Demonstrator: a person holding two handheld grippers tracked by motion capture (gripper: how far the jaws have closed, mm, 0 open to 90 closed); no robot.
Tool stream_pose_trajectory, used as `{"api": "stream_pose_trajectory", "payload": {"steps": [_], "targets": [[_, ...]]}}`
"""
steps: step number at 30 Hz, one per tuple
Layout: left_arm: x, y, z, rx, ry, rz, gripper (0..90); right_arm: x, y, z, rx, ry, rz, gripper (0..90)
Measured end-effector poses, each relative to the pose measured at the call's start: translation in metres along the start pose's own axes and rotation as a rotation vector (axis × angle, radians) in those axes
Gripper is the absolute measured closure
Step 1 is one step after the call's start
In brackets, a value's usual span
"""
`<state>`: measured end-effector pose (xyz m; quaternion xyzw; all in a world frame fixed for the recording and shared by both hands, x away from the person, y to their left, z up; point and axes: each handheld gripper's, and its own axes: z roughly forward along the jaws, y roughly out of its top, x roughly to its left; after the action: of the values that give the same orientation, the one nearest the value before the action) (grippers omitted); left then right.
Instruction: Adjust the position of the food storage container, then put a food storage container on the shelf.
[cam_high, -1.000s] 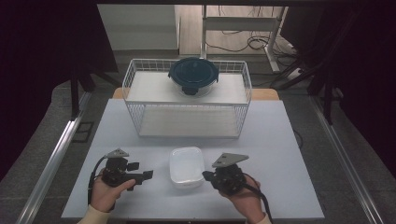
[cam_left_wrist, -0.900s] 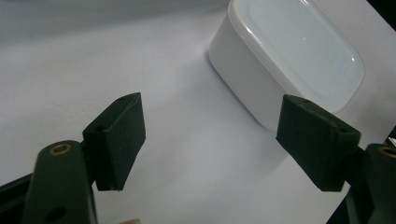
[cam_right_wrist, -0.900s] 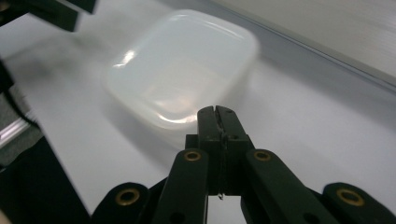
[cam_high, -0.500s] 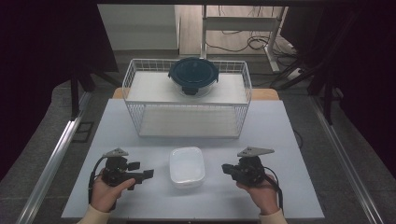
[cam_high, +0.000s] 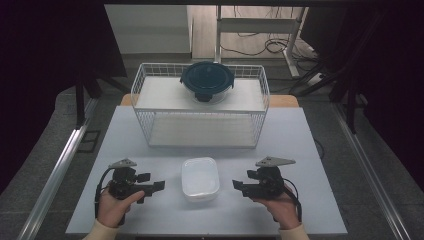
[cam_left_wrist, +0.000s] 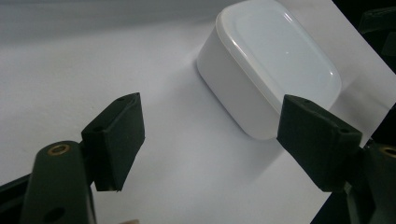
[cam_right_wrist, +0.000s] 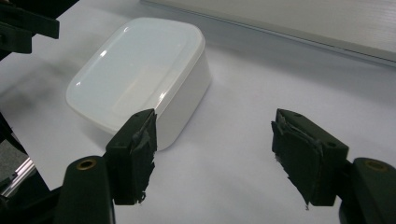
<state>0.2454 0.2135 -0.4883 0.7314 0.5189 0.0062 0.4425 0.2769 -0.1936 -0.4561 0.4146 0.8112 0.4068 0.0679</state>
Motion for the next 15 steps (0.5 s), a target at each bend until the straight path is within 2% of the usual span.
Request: {"api": "stream_pose_trajectory", "payload": {"steps": [2,3,8,15], "targets": [[-0.0006,0.0002,0.0000,-0.011,-0.041,-0.020,22.4,0.0003,-0.0001,0.0001,-0.001,0.000,-0.002,29.9],[-0.0022,0.0001,0.0003,-0.014,-0.047,-0.021,22.3,0.0003,-0.0001,0.0003,-0.003,-0.003,-0.001,29.9],[-0.0079,-0.0001,-0.0005,-0.022,-0.055,-0.015,22.2,0.0013,0.0014,0.0011,-0.007,0.001,0.006,30.0],[-0.0079,0.0021,0.0012,-0.040,-0.086,-0.053,23.0,0.0072,0.0039,0.0034,-0.007,0.035,0.012,34.5]]}}
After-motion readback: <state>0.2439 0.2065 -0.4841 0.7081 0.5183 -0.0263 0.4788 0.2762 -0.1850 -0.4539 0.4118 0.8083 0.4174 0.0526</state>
